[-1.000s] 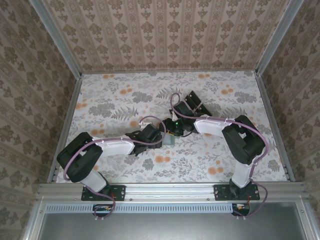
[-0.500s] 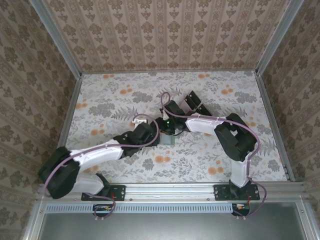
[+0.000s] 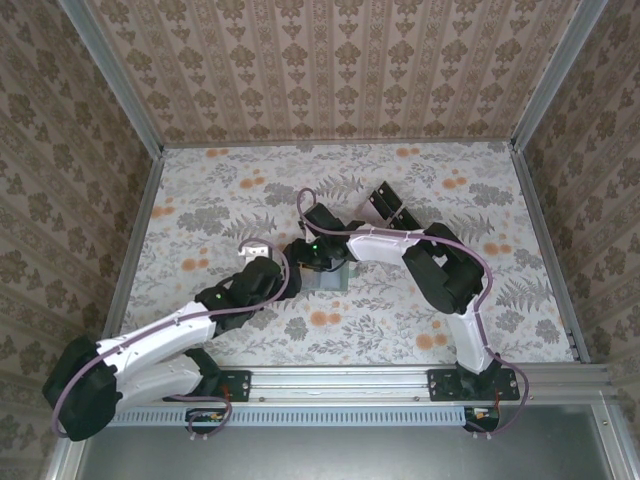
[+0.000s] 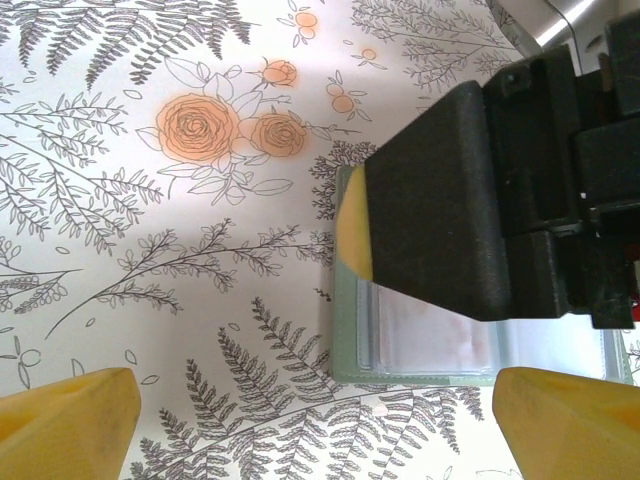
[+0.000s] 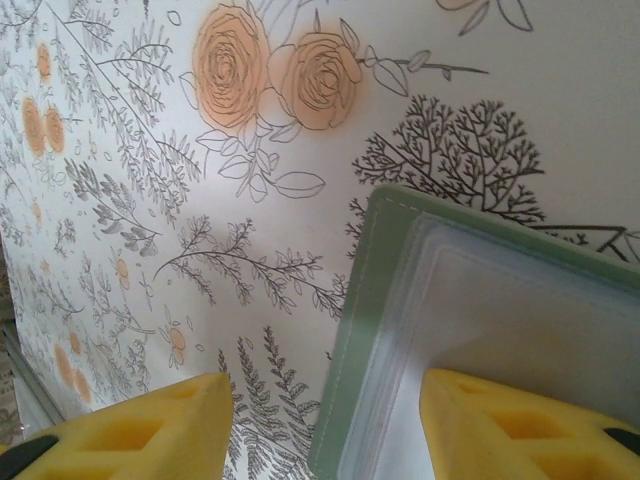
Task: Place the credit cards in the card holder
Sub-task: Flip over the card slot in the card holder, then pick up the credit card from the storage box.
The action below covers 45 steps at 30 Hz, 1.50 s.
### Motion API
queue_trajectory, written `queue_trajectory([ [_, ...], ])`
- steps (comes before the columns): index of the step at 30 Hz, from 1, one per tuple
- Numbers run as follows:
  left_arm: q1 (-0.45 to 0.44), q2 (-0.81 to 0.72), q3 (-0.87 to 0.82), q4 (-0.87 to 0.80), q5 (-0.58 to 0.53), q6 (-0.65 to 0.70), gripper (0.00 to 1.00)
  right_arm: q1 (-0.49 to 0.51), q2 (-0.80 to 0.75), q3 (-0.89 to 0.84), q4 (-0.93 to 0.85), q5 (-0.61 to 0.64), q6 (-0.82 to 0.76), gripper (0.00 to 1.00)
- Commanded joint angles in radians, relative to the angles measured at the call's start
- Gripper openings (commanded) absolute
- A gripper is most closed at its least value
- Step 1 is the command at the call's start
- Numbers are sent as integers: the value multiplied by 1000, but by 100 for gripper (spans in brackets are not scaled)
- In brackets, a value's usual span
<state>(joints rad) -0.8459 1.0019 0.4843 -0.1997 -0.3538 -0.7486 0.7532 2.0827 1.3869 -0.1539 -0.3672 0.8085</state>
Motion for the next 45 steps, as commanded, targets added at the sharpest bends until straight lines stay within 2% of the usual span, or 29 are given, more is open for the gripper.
queue_trajectory([
  [1,14,-20,-19,-32,-2,-23,100,1,-47,21,-38,-25,-71,54],
  [4,18,-17,-19,-31,2,-24,100,1,-121,26,-23,-69,-167,54],
  [9,28,-2,-9,-30,15,-17,100,-51,-243,59,-195,9,-304,55],
  [14,45,40,20,-45,34,-11,100,-174,-284,113,-435,219,-378,53],
  [18,50,71,46,-75,39,-11,100,-233,-263,168,-558,432,-470,51],
  [26,63,75,61,-95,38,-11,100,-270,-148,260,-616,695,-604,45],
  [35,64,81,71,-112,31,-18,100,-282,-44,318,-600,751,-650,41],
  [45,65,109,84,-108,33,-15,100,-287,4,333,-595,695,-657,33],
])
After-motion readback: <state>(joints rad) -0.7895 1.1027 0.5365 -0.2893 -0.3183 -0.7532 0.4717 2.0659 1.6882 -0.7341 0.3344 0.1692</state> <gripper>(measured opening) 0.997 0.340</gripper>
